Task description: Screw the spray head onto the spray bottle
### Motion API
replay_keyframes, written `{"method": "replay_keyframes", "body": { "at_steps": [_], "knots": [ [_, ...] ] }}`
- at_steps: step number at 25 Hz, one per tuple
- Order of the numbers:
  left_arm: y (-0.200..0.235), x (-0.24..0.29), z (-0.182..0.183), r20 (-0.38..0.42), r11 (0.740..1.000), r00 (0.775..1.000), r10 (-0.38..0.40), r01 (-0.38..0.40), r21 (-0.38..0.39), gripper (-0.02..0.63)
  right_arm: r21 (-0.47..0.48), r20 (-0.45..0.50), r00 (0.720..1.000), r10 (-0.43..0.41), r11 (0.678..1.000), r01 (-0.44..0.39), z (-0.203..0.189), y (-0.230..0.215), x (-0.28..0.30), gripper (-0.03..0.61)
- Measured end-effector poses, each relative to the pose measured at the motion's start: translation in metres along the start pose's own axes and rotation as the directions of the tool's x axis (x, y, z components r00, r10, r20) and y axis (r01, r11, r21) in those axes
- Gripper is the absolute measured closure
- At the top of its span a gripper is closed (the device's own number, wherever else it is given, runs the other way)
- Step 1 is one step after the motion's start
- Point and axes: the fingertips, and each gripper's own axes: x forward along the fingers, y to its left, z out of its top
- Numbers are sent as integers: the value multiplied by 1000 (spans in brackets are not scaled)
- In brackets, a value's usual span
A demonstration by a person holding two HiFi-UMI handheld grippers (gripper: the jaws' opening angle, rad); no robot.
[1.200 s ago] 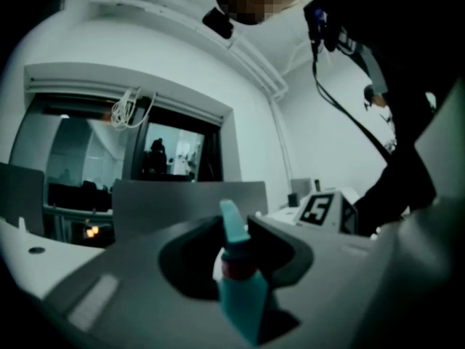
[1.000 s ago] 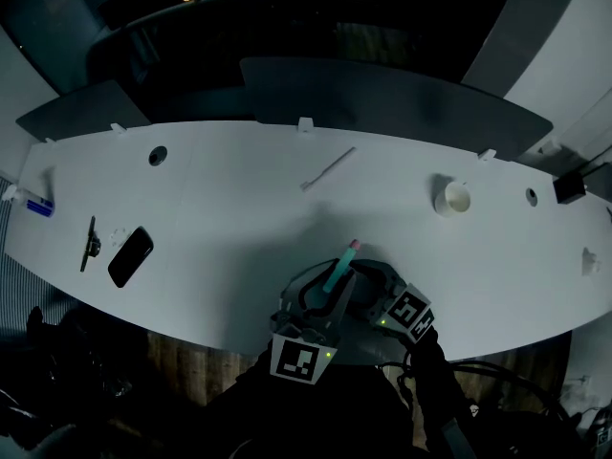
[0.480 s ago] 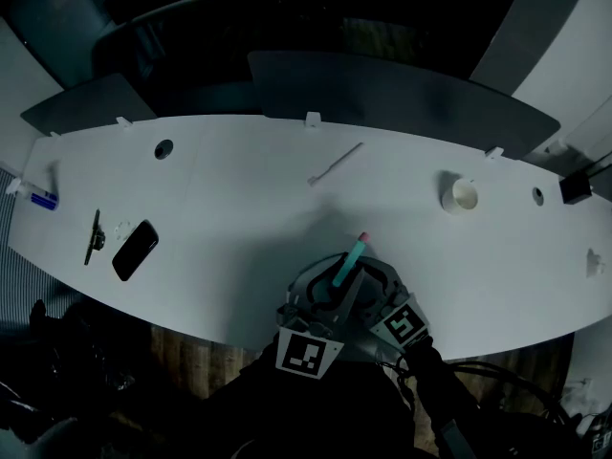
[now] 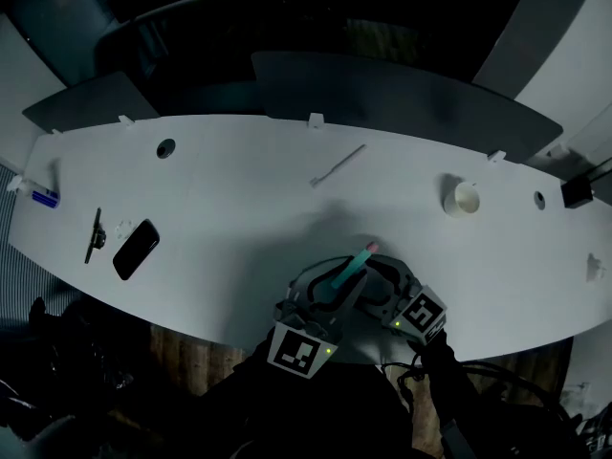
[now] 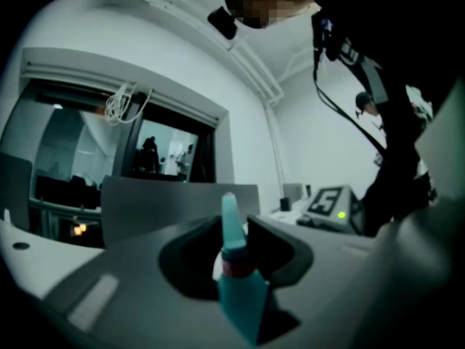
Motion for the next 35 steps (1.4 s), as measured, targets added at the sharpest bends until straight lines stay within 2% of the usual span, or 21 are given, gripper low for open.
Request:
{"method": "replay_keyframes", "body": {
  "at_steps": [2,4,7,9,12,14,15,17,19,21,22,23,24,25,26,27,28,30,32,33,35],
  "knots": [
    [2,1,0,2,998,998,65,-65,-1,503,39,21,978,-206,978,205,-1,0,-6,262],
    [4,2,-2,-9,992,992,129,-129,-7,503,35,3,946,-326,945,325,1,4,-3,262],
    [5,6,1,-1,983,983,185,-185,4,503,23,-5,910,-414,910,414,3,4,6,262],
    [5,7,3,8,985,985,175,-175,6,503,32,14,910,-414,910,414,5,3,7,268],
    [2,9,7,28,997,997,69,-69,21,503,0,58,961,-272,962,272,5,0,5,272],
    [-1,10,7,28,999,999,-32,30,39,503,-50,74,992,-104,993,108,6,-1,4,272],
    [-2,10,6,23,996,997,-75,74,43,503,-77,69,998,-8,997,14,5,-2,5,272],
    [-4,10,5,7,990,991,-133,133,45,503,-117,32,983,183,977,-179,2,-4,5,272],
    [-5,11,3,-9,987,988,-154,154,46,503,-119,-41,939,341,932,-343,-6,-10,5,272],
    [-5,12,3,-14,988,989,-149,149,47,503,-84,-92,905,415,903,-422,-11,-12,6,270],
    [-5,12,2,-14,989,990,-140,141,47,503,-64,-99,907,409,907,-416,-11,-12,6,270],
    [-5,11,1,-18,991,992,-128,129,44,503,-46,-90,925,369,926,-374,-8,-12,4,270],
    [-5,11,0,-21,993,994,-112,113,38,503,-32,-63,954,295,954,-297,-3,-13,0,270],
    [-4,10,0,-21,995,996,-91,91,31,503,-17,-22,982,190,982,-190,2,-14,-6,270],
    [-3,10,0,-17,998,998,-64,65,25,503,2,15,998,68,998,-68,5,-14,-12,270],
    [-2,11,0,-11,999,999,-33,33,23,503,21,34,998,-55,998,54,7,-13,-16,270],
    [-1,11,0,-8,1000,1000,2,-2,22,503,33,33,986,-165,986,164,6,-11,-17,270],
    [0,13,0,-10,998,998,68,-68,20,503,18,8,944,-329,944,329,3,-7,-11,270],
    [0,15,2,-5,994,994,108,-107,18,504,-1,6,911,-413,911,413,5,-7,-3,270],
    [1,16,3,-4,994,994,107,-107,19,505,2,18,908,-418,909,418,6,-7,-1,272],
    [-1,18,4,-12,998,999,47,-47,36,505,-3,41,936,-349,937,350,8,-9,0,275]
  ]
}}
